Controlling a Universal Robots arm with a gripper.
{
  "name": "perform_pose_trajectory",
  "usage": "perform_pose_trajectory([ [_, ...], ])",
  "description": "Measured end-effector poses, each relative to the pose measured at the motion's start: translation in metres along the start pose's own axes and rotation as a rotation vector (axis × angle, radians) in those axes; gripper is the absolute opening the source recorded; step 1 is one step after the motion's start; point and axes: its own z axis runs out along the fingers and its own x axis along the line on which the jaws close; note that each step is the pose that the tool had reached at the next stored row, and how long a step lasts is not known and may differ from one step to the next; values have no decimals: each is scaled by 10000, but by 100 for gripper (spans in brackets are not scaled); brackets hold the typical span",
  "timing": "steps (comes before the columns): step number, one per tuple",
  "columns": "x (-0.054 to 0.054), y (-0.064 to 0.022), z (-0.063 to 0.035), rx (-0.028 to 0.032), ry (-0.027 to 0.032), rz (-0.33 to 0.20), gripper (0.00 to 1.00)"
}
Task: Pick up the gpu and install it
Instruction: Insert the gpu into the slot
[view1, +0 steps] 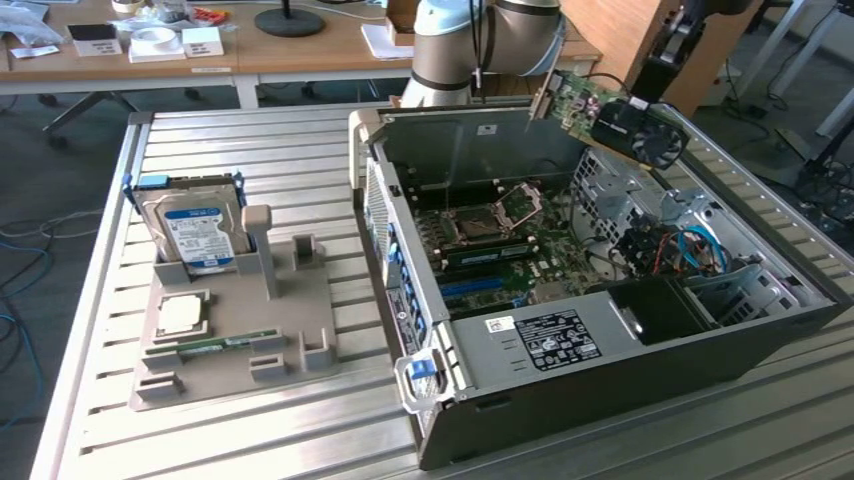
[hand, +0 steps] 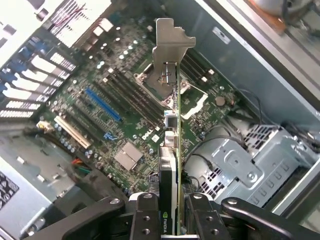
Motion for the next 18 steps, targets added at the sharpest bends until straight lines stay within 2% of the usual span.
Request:
perform_pose_trajectory([
  [18, 0, 0, 13, -69, 193, -3042, 27],
])
